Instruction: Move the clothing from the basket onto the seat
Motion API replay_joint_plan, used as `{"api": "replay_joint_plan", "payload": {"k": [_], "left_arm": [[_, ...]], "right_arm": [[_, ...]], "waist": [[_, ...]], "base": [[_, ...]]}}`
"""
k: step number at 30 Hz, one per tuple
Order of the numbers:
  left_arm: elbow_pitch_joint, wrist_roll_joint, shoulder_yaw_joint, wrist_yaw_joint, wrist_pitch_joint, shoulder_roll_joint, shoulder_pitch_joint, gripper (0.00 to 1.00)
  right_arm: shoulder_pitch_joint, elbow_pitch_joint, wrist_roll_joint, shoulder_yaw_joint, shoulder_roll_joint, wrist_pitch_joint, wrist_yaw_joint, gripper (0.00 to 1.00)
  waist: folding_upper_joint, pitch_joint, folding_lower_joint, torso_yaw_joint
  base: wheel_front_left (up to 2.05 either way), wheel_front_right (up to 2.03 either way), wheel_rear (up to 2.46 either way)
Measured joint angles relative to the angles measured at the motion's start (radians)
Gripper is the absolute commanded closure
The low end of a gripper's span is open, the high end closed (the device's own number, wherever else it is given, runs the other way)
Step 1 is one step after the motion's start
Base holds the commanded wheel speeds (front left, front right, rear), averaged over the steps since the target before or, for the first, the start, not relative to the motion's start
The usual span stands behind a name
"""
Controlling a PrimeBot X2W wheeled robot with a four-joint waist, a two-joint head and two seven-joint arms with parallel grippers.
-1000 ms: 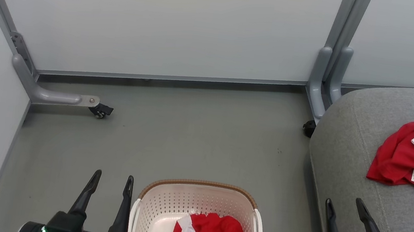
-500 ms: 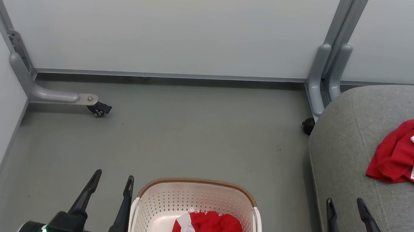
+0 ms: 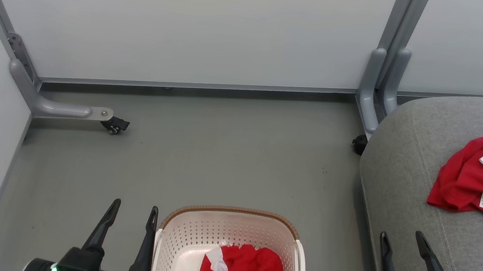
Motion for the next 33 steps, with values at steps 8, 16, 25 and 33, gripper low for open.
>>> {"api": "replay_joint_plan", "payload": {"k": [8,16,25,33], "left_arm": [[0.015,0.001,-0.013,-0.008,0.0,0.0,-0.001,0.0],[0.067,0.001,-0.03,-0.018,0.0,0.0,-0.05,0.0],[0.171,0.019,-0.068,-0.058,0.0,-0.001,-0.209,0.0],[0.376,0.039,-0.165,-0.088,0.0,0.013,-0.407,0.0]], "right_arm": [[0.001,-0.005,-0.004,0.001,0.0,0.0,0.0,0.0],[-0.033,-0.037,-0.03,-0.014,0.0,0.0,0.0,0.0],[-0.152,-0.089,-0.009,-0.059,-0.001,0.0,0.0,0.0],[-0.248,-0.133,0.001,-0.056,-0.001,0.0,0.0,0.0]], "waist": [[0.0,0.02,0.0,-0.007],[0.0,0.091,0.0,-0.026],[0.0,0.241,0.0001,-0.051],[0.0,0.408,0.0001,-0.08]], "base": [[0.0,0.0,0.0],[0.0,0.0,0.0],[0.0,0.0,0.0],[0.0,0.0,0.0]]}}
